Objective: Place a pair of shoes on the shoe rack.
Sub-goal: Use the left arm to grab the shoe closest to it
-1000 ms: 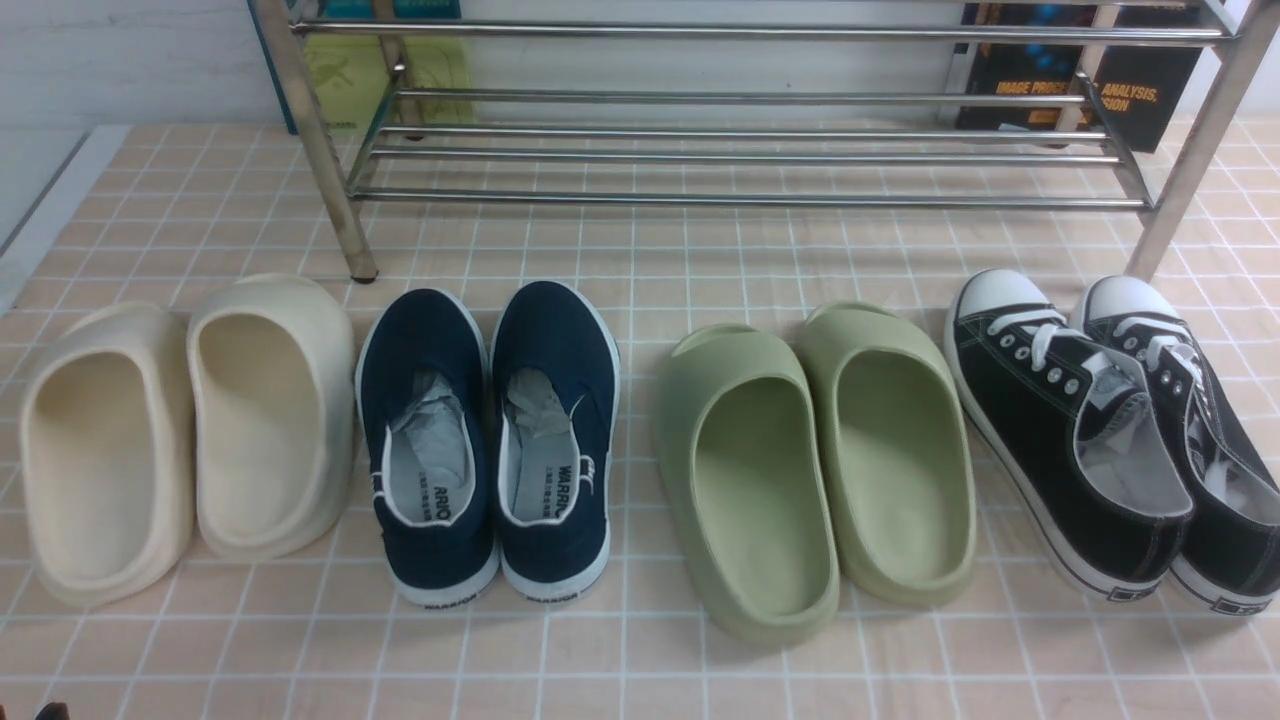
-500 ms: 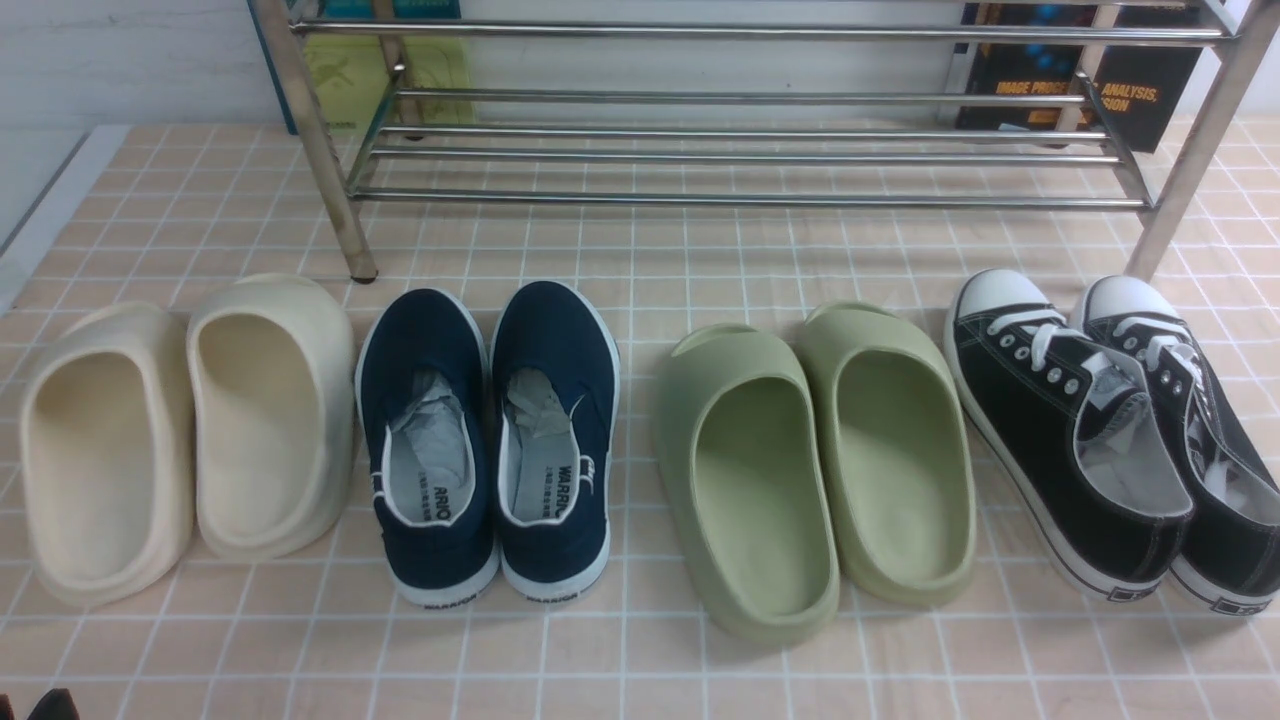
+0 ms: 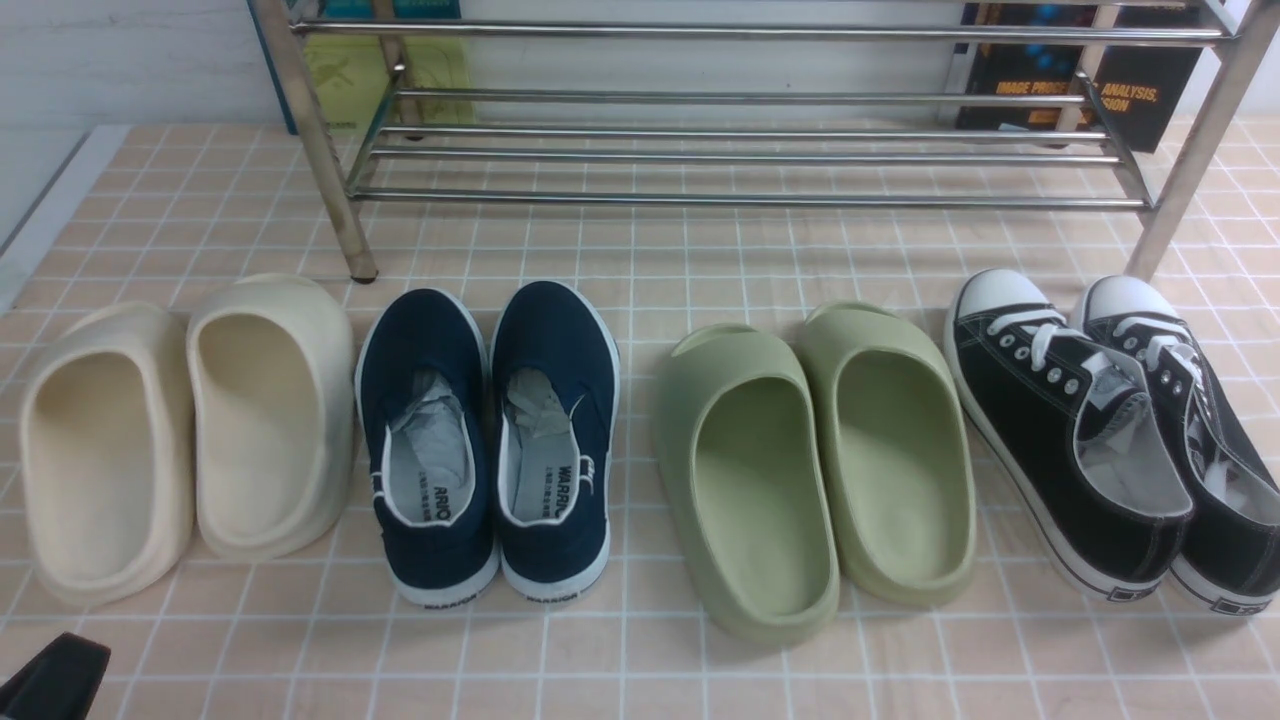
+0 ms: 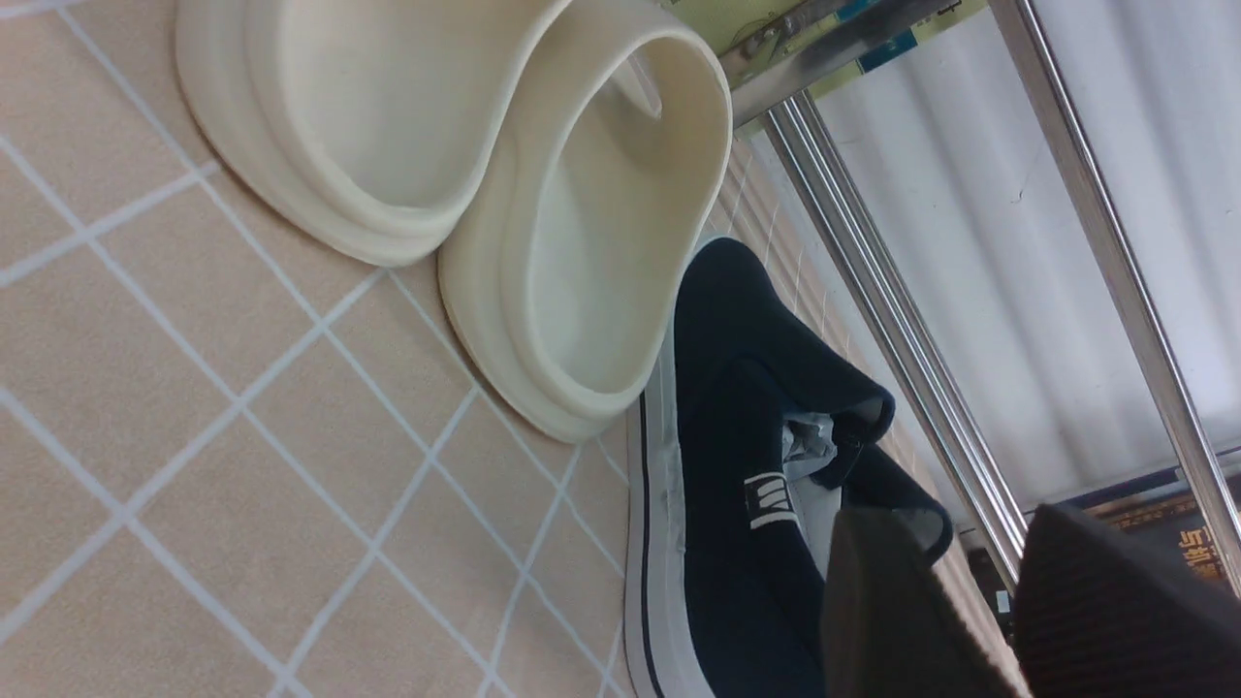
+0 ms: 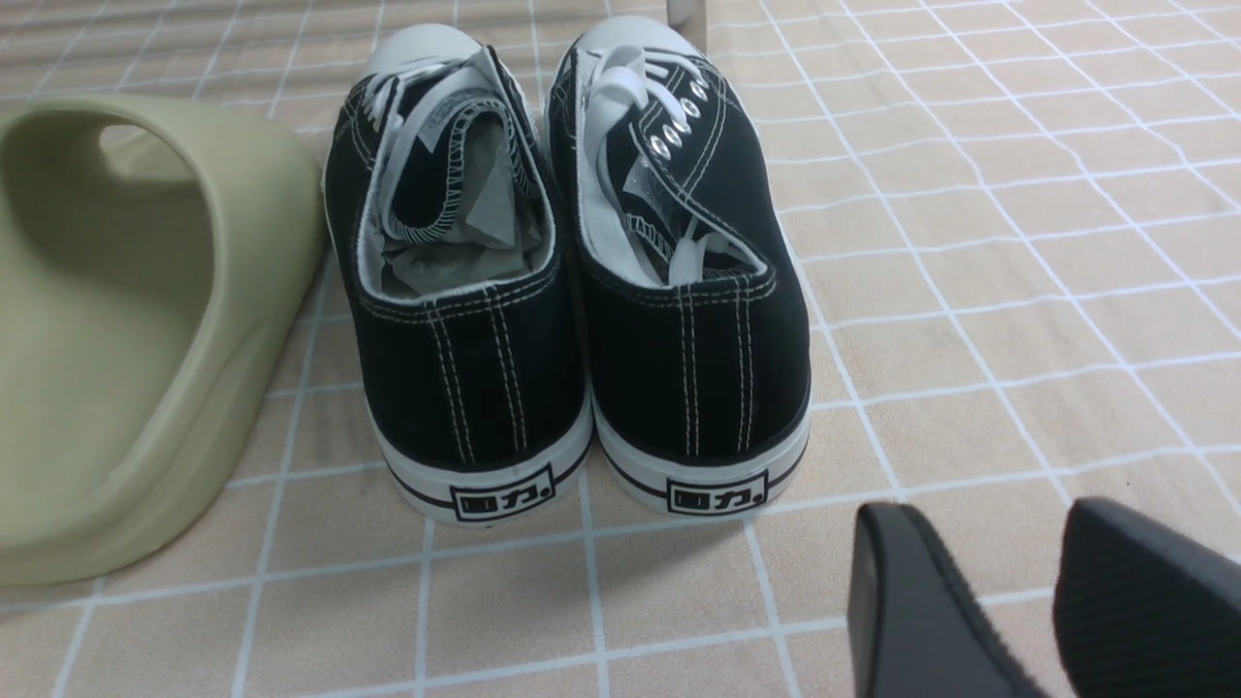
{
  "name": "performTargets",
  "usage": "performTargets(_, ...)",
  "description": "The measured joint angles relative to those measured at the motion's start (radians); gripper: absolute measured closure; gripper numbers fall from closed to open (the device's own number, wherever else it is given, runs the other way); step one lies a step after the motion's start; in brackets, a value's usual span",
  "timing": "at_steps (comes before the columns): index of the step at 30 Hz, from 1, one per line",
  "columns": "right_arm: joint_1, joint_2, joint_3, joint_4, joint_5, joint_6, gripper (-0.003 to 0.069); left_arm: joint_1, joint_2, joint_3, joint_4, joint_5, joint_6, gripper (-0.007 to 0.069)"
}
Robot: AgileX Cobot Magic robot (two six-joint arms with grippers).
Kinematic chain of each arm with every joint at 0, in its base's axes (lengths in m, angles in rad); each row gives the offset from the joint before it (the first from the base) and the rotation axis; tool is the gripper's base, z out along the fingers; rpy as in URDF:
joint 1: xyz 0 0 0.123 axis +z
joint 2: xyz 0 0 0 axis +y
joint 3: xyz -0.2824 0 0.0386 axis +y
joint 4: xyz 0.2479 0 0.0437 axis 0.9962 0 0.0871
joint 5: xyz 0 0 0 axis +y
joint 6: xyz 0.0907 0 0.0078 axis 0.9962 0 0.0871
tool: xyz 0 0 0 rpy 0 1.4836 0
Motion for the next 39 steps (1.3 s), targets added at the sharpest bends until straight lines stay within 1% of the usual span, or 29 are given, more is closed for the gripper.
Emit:
performTargets(4,0.0,0.0,0.0,0.0,0.0,0.0,0.0419,0.0,0.0,0.001,0.005,-0.022,-0.023,0.0385)
performTargets(9,0.0,0.0,0.0,0.0,0.0,0.001,0.0419,0.0,0.0,0.001,-0.033,-0.057,-0.039,0.0385)
performTargets(11,0.0,0.0,0.0,0.0,0.0,0.001,0.0419,0.0,0.0,-0.014,-0.035,-0.043,-0.005,0.0385)
performTargets(13,0.0,0.0,0.0,0.0,0.0,0.001,0.0419,0.0,0.0,-0.083,-0.024,0.017,0.052,0.0388)
performTargets(15,0.0,0.0,0.0,0.0,0.0,0.001,0.0419,0.0,0.021,-0.202,0.016,0.141,0.152,0.0413)
performTargets(17,0.0,0.0,0.0,0.0,0.0,0.001,0.0419,0.0,0.124,-0.342,0.084,0.332,0.292,0.0471)
performTargets(19,0.0,0.0,0.0,0.0,0.0,0.001,0.0419,0.0,0.267,-0.497,0.152,0.52,0.435,0.0545)
performTargets(20,0.0,0.0,0.0,0.0,0.0,0.001,0.0419,0.0,0.346,-0.552,0.179,0.606,0.506,0.0571)
performTargets(21,0.0,0.0,0.0,0.0,0.0,0.001,0.0419,0.0,0.346,-0.566,0.179,0.606,0.506,0.0577)
performTargets(22,0.0,0.0,0.0,0.0,0.0,0.001,0.0419,0.0,0.49,-0.684,0.223,0.741,0.617,0.0608)
performTargets(24,0.0,0.0,0.0,0.0,0.0,0.001,0.0419,0.0,0.584,-0.744,0.249,0.815,0.675,0.0619)
performTargets(25,0.0,0.0,0.0,0.0,0.0,0.001,0.0419,-0.001,0.687,-0.827,0.274,0.888,0.722,0.0622)
performTargets(28,0.0,0.0,0.0,0.0,0.0,0.001,0.0419,-0.032,0.853,-0.92,0.302,0.942,0.744,0.0622)
performTargets(30,0.0,0.0,0.0,0.0,0.0,0.001,0.0419,-0.092,0.976,-0.965,0.304,0.949,0.744,0.0622)
performTargets(34,0.0,0.0,0.0,0.0,0.0,0.001,0.0419,-0.225,1.116,-0.996,0.3,0.947,0.74,0.0615)
performTargets(37,0.0,0.0,0.0,0.0,0.0,0.001,0.0419,-0.291,1.196,-1.012,0.298,0.916,0.718,0.0594)
performTargets(39,0.0,0.0,0.0,0.0,0.0,0.001,0.0419,-0.318,1.253,-1.025,0.295,0.85,0.674,0.0564)
